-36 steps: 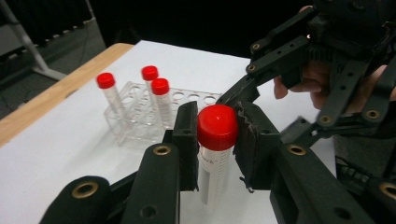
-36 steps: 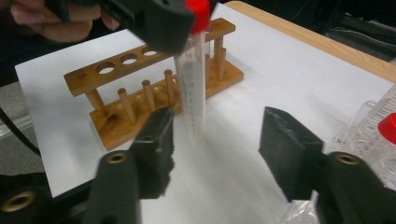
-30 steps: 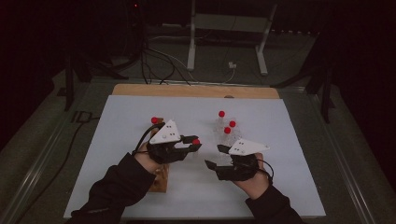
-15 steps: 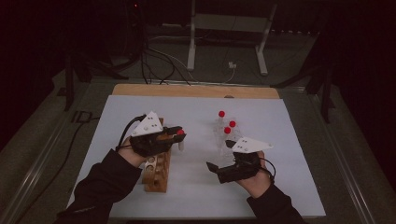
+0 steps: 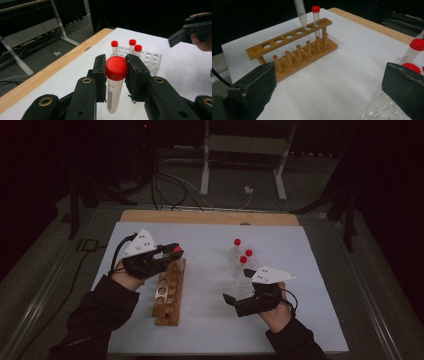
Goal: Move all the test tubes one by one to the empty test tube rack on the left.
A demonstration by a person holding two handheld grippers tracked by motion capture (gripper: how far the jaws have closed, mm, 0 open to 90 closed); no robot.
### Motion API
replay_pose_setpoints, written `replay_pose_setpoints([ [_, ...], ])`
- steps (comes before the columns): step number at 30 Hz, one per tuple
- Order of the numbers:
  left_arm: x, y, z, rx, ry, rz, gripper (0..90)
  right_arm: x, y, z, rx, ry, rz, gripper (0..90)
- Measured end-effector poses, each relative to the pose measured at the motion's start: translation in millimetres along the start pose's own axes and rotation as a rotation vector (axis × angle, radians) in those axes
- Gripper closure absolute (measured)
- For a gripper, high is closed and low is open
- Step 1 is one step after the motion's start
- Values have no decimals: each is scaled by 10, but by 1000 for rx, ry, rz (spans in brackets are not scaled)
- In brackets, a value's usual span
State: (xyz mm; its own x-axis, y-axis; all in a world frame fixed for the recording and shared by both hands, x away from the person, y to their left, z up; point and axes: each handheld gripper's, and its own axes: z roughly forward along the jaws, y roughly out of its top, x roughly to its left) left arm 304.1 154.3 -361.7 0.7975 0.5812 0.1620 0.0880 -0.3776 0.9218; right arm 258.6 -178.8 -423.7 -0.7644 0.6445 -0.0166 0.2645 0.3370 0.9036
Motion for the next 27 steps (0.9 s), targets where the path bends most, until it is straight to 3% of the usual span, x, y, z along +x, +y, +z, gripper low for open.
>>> replay_pose_setpoints([
  [14,224,-65,-85,-23,106,-34,721,-22,1,-10,-9,2,1,0],
  [27,357,-288,-5,-6,155,-85,721,-33,-11,-7,-8,-6,3,0],
])
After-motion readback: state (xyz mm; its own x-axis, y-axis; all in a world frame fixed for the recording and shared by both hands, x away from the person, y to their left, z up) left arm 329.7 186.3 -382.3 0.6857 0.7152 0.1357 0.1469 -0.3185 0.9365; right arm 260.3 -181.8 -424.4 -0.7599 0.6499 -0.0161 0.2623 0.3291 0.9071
